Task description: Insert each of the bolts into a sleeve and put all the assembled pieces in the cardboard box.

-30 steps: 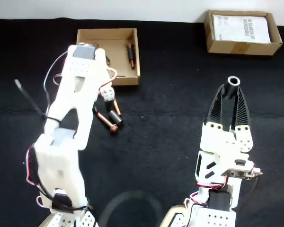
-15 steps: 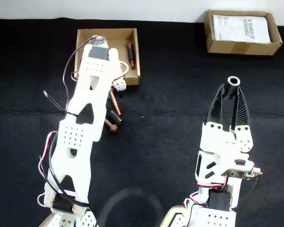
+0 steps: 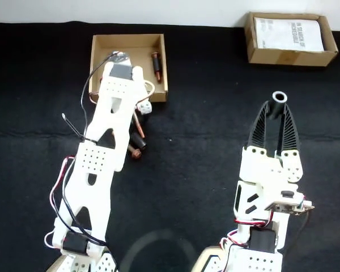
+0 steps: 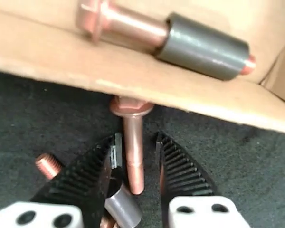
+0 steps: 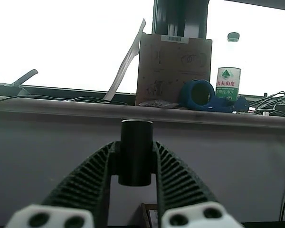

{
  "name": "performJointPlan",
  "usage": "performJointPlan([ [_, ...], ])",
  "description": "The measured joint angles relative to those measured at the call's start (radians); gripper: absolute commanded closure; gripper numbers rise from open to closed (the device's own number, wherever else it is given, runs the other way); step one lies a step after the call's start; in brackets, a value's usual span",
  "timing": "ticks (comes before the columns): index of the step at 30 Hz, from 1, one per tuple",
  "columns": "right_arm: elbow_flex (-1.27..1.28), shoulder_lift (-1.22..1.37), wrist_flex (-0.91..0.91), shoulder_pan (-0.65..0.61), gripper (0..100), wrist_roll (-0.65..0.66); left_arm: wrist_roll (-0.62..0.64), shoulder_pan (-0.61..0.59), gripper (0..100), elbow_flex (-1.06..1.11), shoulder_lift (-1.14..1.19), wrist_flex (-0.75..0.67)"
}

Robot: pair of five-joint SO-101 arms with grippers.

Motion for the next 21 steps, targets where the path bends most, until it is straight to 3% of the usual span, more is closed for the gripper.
performJointPlan([
  [7, 0.000, 0.000, 0.106, 0.000, 99.2, 0.000, 0.003, -0.054, 88, -0.025, 0.061, -0.035],
  [10, 0.000, 0.000, 0.121, 0.018, 99.2, 0.000, 0.003, -0.055, 99, -0.029, 0.068, -0.037],
  [21, 0.000, 0.000, 0.126, 0.032, 99.2, 0.000, 0.002, -0.008, 99, -0.092, 0.037, -0.049],
])
